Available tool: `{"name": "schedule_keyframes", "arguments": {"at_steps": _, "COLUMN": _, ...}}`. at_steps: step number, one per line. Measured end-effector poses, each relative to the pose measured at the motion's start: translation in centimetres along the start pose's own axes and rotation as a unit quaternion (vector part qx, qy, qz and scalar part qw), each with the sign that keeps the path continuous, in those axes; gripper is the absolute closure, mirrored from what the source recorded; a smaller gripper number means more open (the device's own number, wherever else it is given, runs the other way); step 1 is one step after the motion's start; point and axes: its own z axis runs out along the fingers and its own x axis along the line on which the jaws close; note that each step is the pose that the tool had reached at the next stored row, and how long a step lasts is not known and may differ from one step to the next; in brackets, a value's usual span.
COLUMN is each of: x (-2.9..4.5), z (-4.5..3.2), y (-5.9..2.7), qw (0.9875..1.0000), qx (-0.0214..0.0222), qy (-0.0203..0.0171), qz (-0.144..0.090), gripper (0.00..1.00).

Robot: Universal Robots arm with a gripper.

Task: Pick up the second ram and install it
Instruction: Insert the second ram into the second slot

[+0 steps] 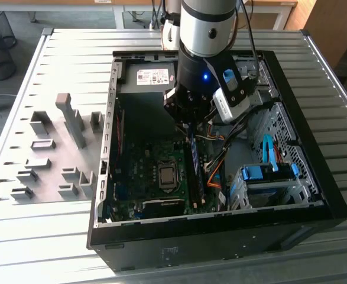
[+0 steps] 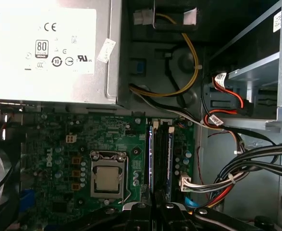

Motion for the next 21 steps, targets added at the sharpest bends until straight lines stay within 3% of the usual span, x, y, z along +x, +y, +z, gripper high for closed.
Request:
{"name": "schedule_keyframes", "arguments": {"at_steps": 11, "x": 0.0, "z": 0.1, "y": 0.0, "qw": 1.0, "qx": 0.0008, "qy": -0.0001, "qz": 0.0, "gripper": 0.86}}
{"name": "schedule_keyframes", "arguments": {"at_steps": 21, "x": -0.17, "z": 1.85, "y": -0.16, "qw": 1.0, "qx": 0.0009, "qy": 0.0014, "qz": 0.001, "gripper": 0.86}}
